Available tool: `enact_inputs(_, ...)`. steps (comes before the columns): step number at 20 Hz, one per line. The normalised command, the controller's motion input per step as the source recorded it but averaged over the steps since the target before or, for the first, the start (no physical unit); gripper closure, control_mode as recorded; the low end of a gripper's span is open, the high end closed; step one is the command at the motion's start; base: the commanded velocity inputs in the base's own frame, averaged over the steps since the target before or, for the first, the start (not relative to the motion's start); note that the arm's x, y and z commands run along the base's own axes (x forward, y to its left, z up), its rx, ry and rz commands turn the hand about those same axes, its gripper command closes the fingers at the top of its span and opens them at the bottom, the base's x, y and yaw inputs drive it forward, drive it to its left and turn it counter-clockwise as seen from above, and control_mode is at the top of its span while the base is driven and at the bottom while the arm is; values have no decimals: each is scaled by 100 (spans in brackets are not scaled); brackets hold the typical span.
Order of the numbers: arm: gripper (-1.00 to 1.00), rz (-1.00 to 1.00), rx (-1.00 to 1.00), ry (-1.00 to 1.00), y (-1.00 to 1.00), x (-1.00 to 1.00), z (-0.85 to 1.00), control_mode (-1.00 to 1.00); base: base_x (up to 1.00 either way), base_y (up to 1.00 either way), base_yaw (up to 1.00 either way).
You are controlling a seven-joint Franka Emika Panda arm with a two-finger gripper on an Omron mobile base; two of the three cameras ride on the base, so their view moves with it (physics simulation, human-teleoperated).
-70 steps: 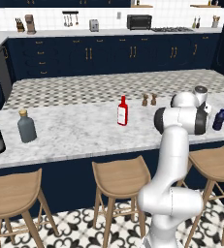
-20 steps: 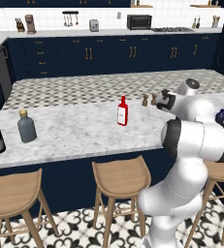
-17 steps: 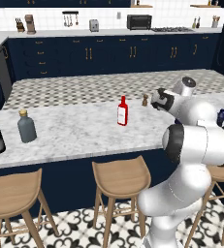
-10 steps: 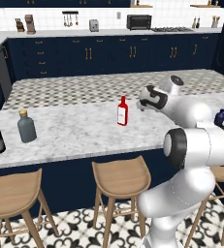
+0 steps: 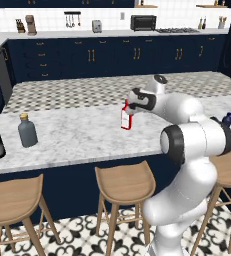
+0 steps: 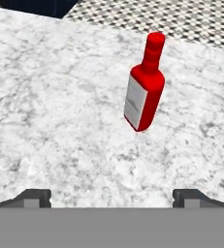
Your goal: Move the plastic bottles in the middle to the plastics group, and the glass bottles in the middle to the glass group.
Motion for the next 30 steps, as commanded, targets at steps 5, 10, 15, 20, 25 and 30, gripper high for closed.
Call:
enact_inputs(5, -100, 0, -13, 2, 0, 26, 0, -100, 0, 0, 0)
enact_inputs(10, -100, 0, -2, 7, -13, 29, 0, -100, 0, 0, 0)
enact_inputs(15, -100, 0, 0, 1, -18, 44, -12, -100, 0, 0, 0)
enact_inputs(20, -100, 1, 0, 0, -6, 34, -22, -100, 0, 0, 0)
enact_inputs(25, -100, 6, 0, 0, 4, 14, -30, -100, 0, 0, 0)
enact_inputs(30, -100, 7, 0, -2, 5, 35, -17, -100, 0, 0, 0)
